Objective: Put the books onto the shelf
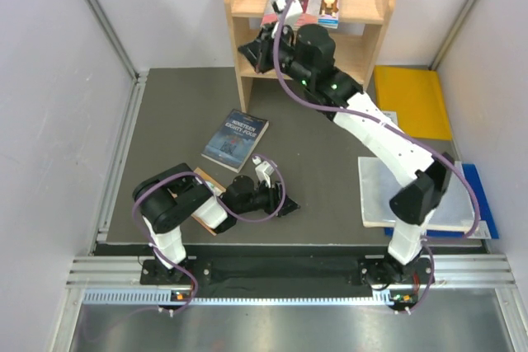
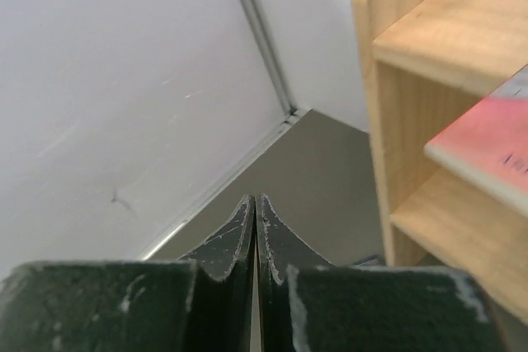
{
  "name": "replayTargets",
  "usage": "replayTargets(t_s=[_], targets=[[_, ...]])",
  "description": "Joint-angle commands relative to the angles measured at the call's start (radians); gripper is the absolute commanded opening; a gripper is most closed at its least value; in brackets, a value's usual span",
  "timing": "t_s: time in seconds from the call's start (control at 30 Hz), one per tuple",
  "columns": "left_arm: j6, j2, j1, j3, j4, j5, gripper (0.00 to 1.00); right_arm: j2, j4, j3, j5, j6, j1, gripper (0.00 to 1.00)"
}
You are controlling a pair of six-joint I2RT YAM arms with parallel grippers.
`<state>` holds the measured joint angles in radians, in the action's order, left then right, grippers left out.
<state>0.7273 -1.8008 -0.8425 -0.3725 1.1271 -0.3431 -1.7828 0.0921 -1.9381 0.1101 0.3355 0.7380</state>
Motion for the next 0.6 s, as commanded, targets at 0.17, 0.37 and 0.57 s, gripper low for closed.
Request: replayTargets(t_s=[0.17,0.37,0.57], targets=[[-0.016,-0.015,-0.004,-0.008,-0.018,-0.005,0.58,-0.162,0.173,-0.246,-0.229,-0.226,-0.002,0.00],[-0.014,-0.017,-0.004,-0.009,-0.018,-0.007,0.58,-0.159,0.129,-0.234,-0.317,-0.270,-0.011,0.00],[-0.014,-0.014,-0.004,-0.008,-0.020,-0.005,0.58,-0.142,0.072,-0.199,-0.326,-0.254,-0.034,0.00]])
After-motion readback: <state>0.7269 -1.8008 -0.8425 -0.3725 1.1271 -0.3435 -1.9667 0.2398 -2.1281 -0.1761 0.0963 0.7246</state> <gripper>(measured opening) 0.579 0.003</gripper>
